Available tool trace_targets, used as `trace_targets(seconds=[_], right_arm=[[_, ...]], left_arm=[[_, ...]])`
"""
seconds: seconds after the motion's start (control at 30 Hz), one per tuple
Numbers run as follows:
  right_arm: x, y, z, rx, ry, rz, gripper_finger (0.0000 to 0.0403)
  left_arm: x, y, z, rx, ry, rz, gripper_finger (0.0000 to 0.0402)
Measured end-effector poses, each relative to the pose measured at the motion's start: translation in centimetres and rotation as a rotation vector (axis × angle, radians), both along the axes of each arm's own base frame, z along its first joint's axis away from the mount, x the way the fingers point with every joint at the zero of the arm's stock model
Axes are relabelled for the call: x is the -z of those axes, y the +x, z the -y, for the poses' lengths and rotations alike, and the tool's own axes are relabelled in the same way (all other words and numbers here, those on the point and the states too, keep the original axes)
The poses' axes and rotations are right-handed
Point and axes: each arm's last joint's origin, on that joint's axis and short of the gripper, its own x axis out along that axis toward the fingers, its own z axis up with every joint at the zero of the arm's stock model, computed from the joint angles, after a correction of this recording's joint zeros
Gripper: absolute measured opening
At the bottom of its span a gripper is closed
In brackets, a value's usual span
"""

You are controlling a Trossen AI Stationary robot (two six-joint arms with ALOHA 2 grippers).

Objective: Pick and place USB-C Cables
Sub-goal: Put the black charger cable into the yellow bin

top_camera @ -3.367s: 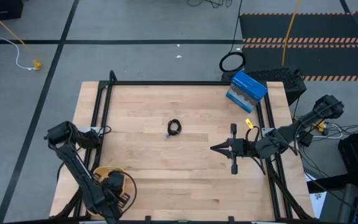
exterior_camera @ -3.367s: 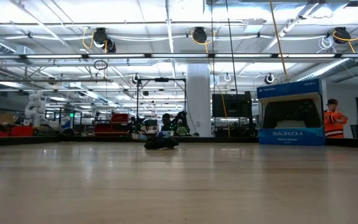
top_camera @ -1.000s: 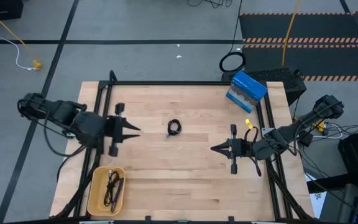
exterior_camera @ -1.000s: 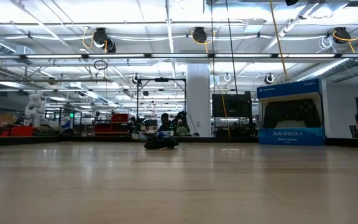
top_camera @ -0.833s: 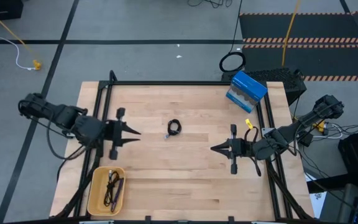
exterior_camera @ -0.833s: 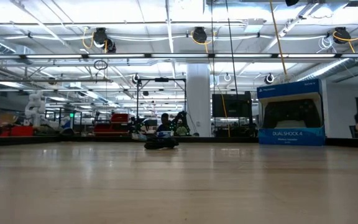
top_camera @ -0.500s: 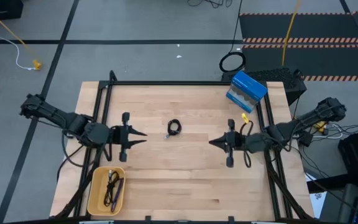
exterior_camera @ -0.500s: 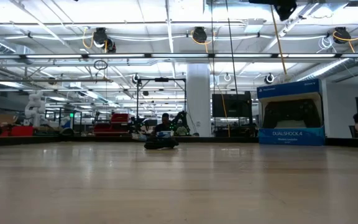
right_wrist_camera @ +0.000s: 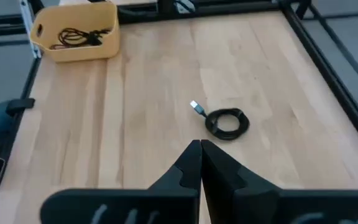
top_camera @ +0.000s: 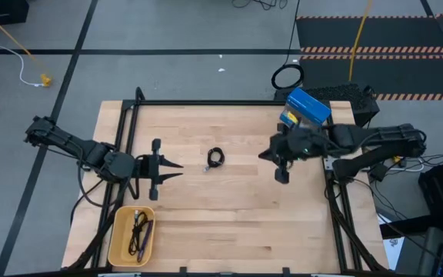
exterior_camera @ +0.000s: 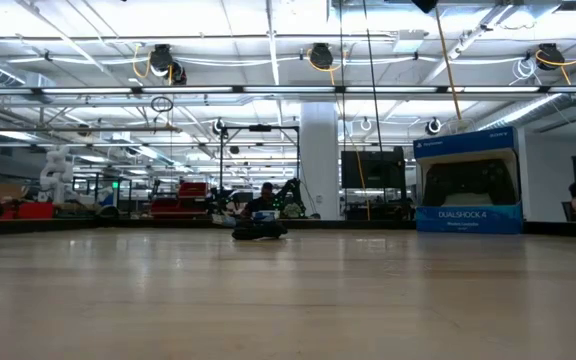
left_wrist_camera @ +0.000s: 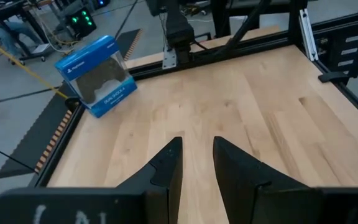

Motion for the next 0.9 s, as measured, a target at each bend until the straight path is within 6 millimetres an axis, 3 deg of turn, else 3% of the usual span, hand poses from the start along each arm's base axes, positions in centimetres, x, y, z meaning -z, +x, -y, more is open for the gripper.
trace_targets(seconds=[0.3, 0.5, 0.7, 0.9], right_arm=[[-2.9, 3.0, 2.7, -0.018, 0.050, -0.230, 0.0000], [-3.1, 4.1, 4.2, -0.012, 0.065, -0.454, 0.0000], [-1.8, 5.7, 5.2, 0.007, 0.069, -0.501, 0.0000], [1.4, 9.2, 6.0, -0.035, 0.044, -0.565, 0.0000]], left_arm=[[0.0, 0.0, 0.0, -0.014, -0.036, 0.002, 0.0092], [0.0, 0.0, 0.0, -0.020, -0.053, 0.003, 0.0092], [0.0, 0.0, 0.0, -0.021, -0.054, 0.003, 0.0092], [0.0, 0.0, 0.0, -0.023, -0.061, 0.005, 0.0092]])
